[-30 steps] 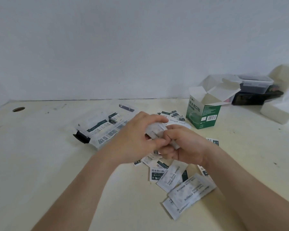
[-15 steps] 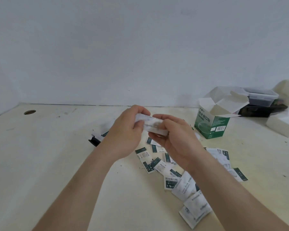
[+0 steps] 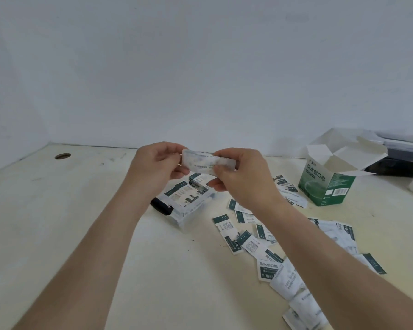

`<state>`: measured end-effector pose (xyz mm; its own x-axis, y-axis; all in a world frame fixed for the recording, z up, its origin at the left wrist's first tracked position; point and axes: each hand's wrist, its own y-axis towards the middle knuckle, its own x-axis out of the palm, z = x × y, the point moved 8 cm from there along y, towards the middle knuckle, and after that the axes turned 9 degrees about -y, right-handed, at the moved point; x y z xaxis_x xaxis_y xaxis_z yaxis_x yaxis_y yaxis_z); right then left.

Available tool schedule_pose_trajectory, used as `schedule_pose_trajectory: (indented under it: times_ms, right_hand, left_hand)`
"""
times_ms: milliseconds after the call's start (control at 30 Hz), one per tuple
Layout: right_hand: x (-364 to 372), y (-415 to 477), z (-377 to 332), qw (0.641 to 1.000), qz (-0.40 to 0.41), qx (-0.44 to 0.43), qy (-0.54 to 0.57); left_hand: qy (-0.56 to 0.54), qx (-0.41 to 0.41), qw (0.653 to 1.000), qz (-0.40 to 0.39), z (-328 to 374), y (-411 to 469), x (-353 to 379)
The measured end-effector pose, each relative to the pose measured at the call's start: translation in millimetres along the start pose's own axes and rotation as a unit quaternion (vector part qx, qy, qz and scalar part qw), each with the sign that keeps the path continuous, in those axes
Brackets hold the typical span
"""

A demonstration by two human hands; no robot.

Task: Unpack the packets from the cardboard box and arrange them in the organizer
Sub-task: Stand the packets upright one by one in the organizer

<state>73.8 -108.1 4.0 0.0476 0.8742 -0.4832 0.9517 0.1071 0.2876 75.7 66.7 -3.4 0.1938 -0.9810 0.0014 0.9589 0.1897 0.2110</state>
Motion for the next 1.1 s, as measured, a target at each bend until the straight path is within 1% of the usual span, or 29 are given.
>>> schedule_pose_trajectory:
  times_ms: [67, 133, 167, 233, 300, 333, 400, 467, 567, 633, 700, 767, 833, 933, 1033, 1100]
  right_hand:
    - [3, 5, -3, 1.000, 0.002, -0.018, -0.012]
    - [11, 9, -9, 0.997, -0.001, -0.062, -0.047]
    - [14, 10, -13, 0.994, -0.002, -0.089, -0.068]
    - [19, 13, -14, 0.989, 0.001, -0.120, -0.089]
    - [21, 19, -12, 0.988, -0.005, -0.126, -0.084]
    - [24, 23, -11, 0.988, -0.013, -0.127, -0.089]
    - [31, 29, -8, 0.984, -0.041, -0.124, -0.120]
    - [38, 34, -5, 0.981, -0.089, -0.106, -0.136]
    - [49, 41, -2, 0.970, -0.175, -0.084, -0.148]
    - [58, 43, -1, 0.957, -0.245, -0.063, -0.142]
    - [64, 47, -2, 0.944, -0.280, -0.065, -0.163]
    - [72, 53, -2, 0.931, -0.291, -0.078, -0.206]
    - [79, 57, 1, 0.924, -0.300, -0.072, -0.225]
    - [89, 61, 10, 0.921, -0.326, -0.037, -0.210]
    - [92, 68, 19, 0.931, -0.319, -0.006, -0.176]
    - [95, 72, 21, 0.930, -0.322, 0.006, -0.175]
  left_hand:
    - [-0.053, -0.057, 0.997, -0.016, -7, 3, -2]
    - [-0.032, -0.101, 0.993, -0.044, -16, 9, -5]
    - [-0.030, -0.111, 0.991, -0.068, -18, 11, -4]
    - [-0.079, -0.126, 0.983, -0.105, -20, 14, 0]
    - [-0.134, -0.138, 0.976, -0.107, -24, 20, -4]
    - [-0.143, -0.140, 0.974, -0.102, -26, 24, -7]
    - [-0.144, -0.142, 0.975, -0.092, -30, 31, -12]
    - [-0.134, -0.144, 0.976, -0.089, -30, 35, -15]
    - [-0.093, -0.141, 0.981, -0.099, -32, 41, -22]
    - [-0.053, -0.137, 0.982, -0.121, -35, 43, -25]
    - [-0.004, -0.134, 0.980, -0.149, -36, 43, -25]
    - [0.048, -0.127, 0.977, -0.167, -38, 43, -26]
    - [0.101, -0.116, 0.971, -0.183, -38, 45, -25]
    - [0.174, -0.103, 0.960, -0.193, -38, 45, -23]
    - [0.233, -0.077, 0.954, -0.170, -36, 47, -24]
    - [0.284, -0.044, 0.944, -0.162, -33, 50, -22]
